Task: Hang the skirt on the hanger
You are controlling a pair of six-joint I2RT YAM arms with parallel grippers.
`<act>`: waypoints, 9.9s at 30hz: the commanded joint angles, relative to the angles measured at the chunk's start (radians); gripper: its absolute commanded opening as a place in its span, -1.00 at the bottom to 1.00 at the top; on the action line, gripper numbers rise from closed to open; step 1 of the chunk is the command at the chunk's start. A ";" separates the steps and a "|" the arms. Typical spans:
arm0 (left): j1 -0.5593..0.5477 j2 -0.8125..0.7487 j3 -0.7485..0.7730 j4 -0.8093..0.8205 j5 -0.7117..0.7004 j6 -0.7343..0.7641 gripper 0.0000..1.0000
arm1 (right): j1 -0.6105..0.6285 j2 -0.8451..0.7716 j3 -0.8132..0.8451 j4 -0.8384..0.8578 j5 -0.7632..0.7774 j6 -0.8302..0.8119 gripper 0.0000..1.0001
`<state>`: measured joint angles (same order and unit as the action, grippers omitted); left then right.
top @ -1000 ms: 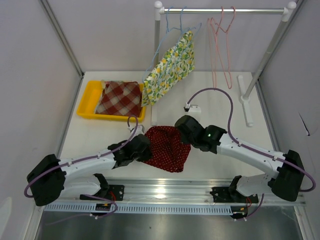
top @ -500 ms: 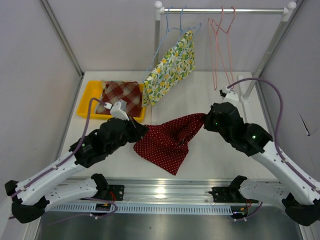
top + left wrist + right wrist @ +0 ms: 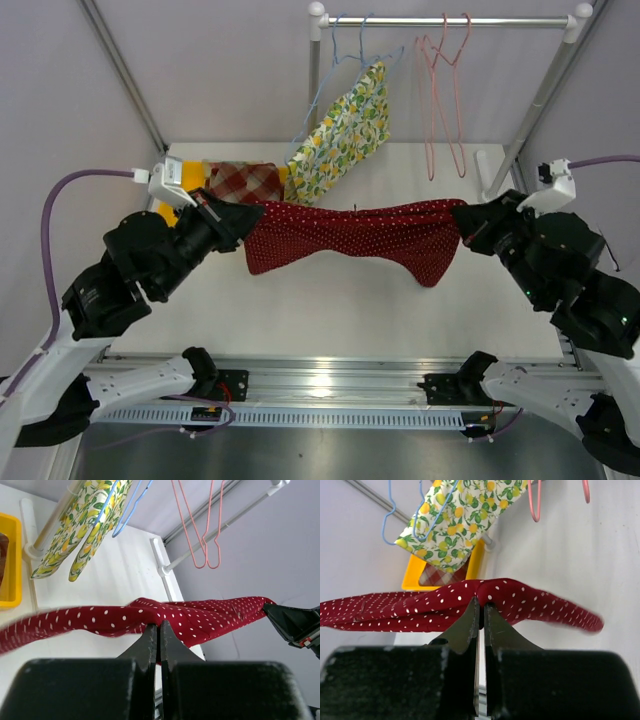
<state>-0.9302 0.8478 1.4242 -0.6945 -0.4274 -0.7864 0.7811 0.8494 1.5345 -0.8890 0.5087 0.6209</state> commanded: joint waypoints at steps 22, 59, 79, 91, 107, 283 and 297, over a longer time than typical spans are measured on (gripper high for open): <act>0.111 0.039 -0.122 -0.002 0.057 -0.105 -1.00 | -0.028 0.029 -0.146 -0.018 -0.016 0.017 -1.00; 0.533 0.254 -1.017 0.840 0.624 -0.099 -1.00 | -0.596 0.077 -1.053 0.596 -0.711 0.086 -1.00; 0.430 0.148 -1.044 0.632 0.631 -0.010 -0.87 | -0.576 -0.119 -1.114 0.431 -0.641 0.142 -0.21; 0.399 -0.093 -0.739 0.268 0.484 0.145 0.33 | -0.594 -0.158 -0.952 0.328 -0.630 0.112 0.33; 0.249 0.378 0.264 0.388 0.432 0.504 0.30 | -0.594 -0.125 -0.821 0.300 -0.641 0.046 0.29; 0.042 0.387 -0.863 0.998 0.842 0.380 -1.00 | -0.247 0.096 -0.904 0.303 -0.325 0.097 0.01; 0.070 0.421 -0.873 1.055 0.885 0.358 -1.00 | -0.246 0.194 -0.958 0.420 -0.291 0.102 -0.05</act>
<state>-0.8692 1.2655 0.5617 0.2836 0.4259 -0.4191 0.5293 1.0348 0.5831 -0.5369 0.1783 0.7078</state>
